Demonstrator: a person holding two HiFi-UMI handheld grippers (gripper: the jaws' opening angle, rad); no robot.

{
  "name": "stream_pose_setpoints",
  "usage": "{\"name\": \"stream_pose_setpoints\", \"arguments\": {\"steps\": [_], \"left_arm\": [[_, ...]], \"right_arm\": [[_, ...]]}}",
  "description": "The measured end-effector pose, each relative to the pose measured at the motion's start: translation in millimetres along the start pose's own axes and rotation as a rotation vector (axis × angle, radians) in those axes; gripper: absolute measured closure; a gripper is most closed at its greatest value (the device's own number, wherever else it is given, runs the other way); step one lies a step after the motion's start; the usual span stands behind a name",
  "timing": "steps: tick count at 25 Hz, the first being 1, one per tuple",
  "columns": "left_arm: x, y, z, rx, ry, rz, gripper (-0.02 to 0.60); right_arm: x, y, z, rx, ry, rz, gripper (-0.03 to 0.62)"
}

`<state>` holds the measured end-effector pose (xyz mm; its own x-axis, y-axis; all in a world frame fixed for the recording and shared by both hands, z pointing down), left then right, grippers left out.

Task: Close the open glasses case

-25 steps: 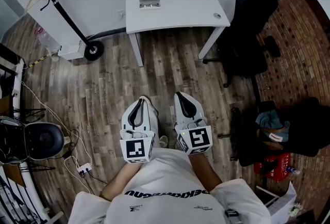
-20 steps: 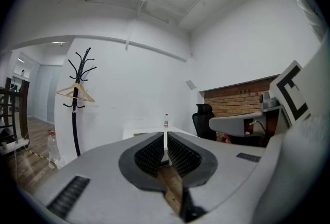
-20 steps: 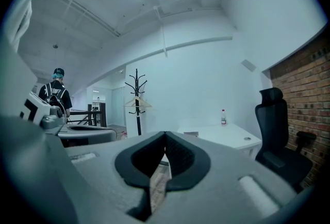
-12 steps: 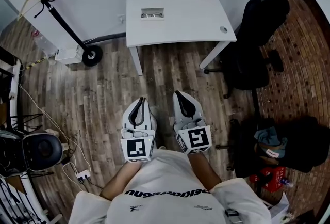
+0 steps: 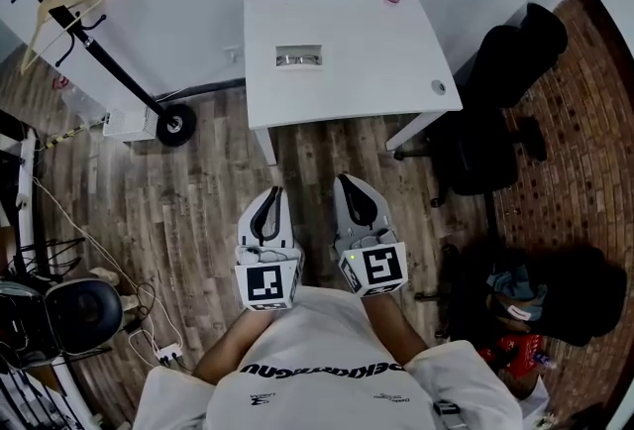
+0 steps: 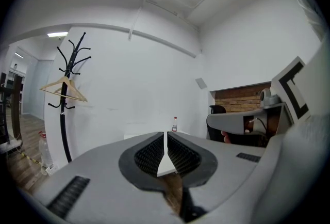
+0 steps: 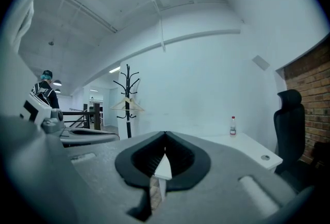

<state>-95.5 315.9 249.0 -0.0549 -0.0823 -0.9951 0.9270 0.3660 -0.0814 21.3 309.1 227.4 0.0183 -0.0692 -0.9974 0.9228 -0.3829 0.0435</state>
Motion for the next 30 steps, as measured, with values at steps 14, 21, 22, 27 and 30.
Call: {"name": "stream_pose_setpoints", "arguments": {"steps": [14, 21, 22, 27, 30], "left_arm": [[16.4, -70.6, 132.8, -0.044, -0.023, 0.000, 0.565], [19.9, -85.3, 170.1, -0.069, -0.011, -0.020, 0.565], [18.7, -87.2, 174.8, -0.068, -0.013, -0.025, 0.565], [10.0, -81.5, 198.4, -0.076, -0.034, -0.047, 0.565], [3.9, -73.1, 220.1, -0.076, -0.050, -0.043, 0.565]], "right_arm": [[15.0, 40.5, 134.4, -0.061, -0.009, 0.004, 0.597], [10.0, 56.5, 167.6, -0.090, -0.008, 0.008, 0.595], [9.0, 58.0, 171.7, -0.091, -0.010, 0.008, 0.597], [3.1, 73.1, 184.0, -0.088, -0.020, 0.006, 0.595], [-3.3, 92.6, 194.5, -0.079, -0.029, 0.019, 0.595]]}}
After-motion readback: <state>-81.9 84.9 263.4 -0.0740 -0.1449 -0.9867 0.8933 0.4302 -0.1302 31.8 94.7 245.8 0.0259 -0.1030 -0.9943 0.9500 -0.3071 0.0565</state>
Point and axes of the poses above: the fingertips, and each gripper's own axes: z forward along the fingers, y to its right, x out of its top, the point moved 2 cm from there along -z, backward along the fingers, and after that the axes turned 2 degrees about y, right-handed, at the moved point
